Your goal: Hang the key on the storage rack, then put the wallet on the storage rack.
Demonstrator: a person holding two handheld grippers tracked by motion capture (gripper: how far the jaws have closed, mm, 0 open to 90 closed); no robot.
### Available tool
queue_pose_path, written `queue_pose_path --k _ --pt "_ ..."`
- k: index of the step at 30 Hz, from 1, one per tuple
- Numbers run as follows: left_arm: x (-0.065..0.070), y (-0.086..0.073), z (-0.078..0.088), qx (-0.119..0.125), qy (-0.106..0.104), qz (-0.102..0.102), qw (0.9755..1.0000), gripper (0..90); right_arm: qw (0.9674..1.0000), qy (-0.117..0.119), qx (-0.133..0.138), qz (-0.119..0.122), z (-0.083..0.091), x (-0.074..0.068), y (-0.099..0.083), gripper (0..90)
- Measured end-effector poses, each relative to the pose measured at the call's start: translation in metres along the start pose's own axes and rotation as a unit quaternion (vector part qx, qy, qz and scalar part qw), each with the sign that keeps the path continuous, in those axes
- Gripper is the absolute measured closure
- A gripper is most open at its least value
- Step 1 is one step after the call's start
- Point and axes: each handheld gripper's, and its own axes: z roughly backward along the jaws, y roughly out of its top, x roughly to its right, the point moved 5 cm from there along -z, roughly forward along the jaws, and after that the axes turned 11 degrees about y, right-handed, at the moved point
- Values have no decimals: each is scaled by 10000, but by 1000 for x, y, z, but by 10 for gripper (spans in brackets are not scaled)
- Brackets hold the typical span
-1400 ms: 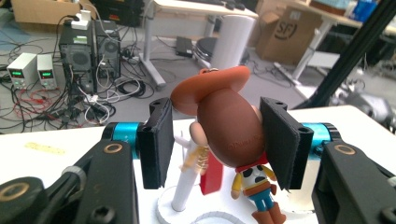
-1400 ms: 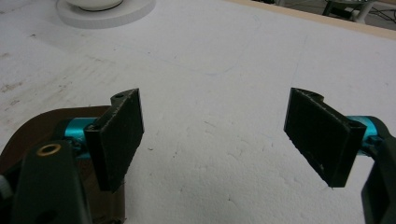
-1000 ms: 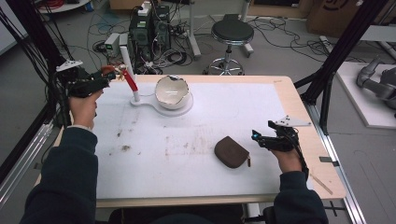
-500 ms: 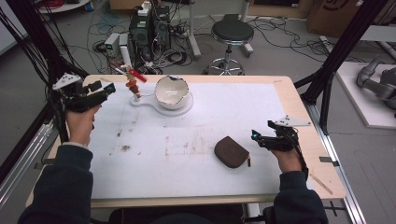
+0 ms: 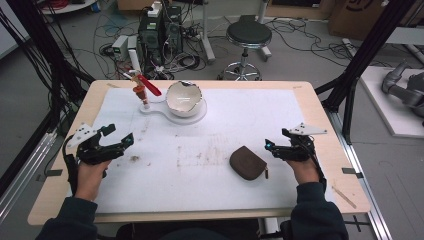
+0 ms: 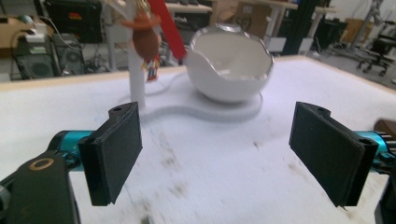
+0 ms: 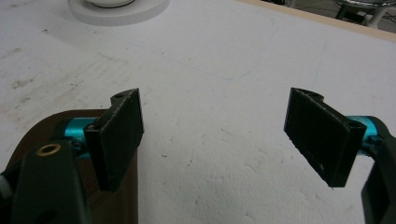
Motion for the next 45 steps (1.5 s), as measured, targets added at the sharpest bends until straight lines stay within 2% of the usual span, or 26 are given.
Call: queue_pose_path --k 4,12,16,19,24,27,31,32,33,37,38,39,40,41,42,45 --pt "-9 -10 -4 -35 64 143 9999 170 10000 43 -54 52 -6 -2 1 201" --pt "-13 -8 4 10 223 159 9996 170 9999 42 -89 52 -8 -1 1 201" --pt "-10 -6 2 37 220 148 9996 170 9999 77 -61 57 -7 -4 0 200" --pt "-7 -7 -3 -15 149 61 9999 170 9999 89 -68 41 -7 -4 0 201" --pt "-6 -5 -5 25 88 106 9999 170 9997 142 -184 13 -8 -6 -5 200" --pt "-6 -5 -6 16 90 126 9999 171 9995 229 -226 -9 -7 -8 -6 200" --pt "-4 -3 -5 22 83 110 9999 172 9979 509 -392 -38 -12 -14 -10 200" --pt "-4 -3 -5 22 83 110 9999 172 9979 509 -392 -38 -12 -14 -10 200" --pt "-3 -3 -4 18 89 105 9999 172 9965 679 -485 -22 -15 -18 -12 200" --pt "-2 -4 -3 -27 87 96 9999 176 9915 1013 -817 65 -27 -30 -16 200" --pt "-2 -4 -3 -27 87 96 9999 176 9915 1013 -817 65 -27 -30 -16 200" --pt "-3 -5 -3 -41 90 111 9999 176 9874 1235 -994 9 -36 -34 -20 200" --pt "-4 -5 -3 -52 92 112 9999 176 9848 1362 -1077 -23 -40 -35 -22 200" --pt "-4 -6 -3 -58 97 120 9999 176 9848 1362 -1077 -23 -40 -35 -22 200" --pt "-5 -6 -4 -77 104 137 9998 176 9810 1539 -1179 -70 -48 -38 -24 200" --pt "-6 -7 -4 -109 105 135 9998 178 9785 1668 -1202 -156 -50 -38 -24 200"
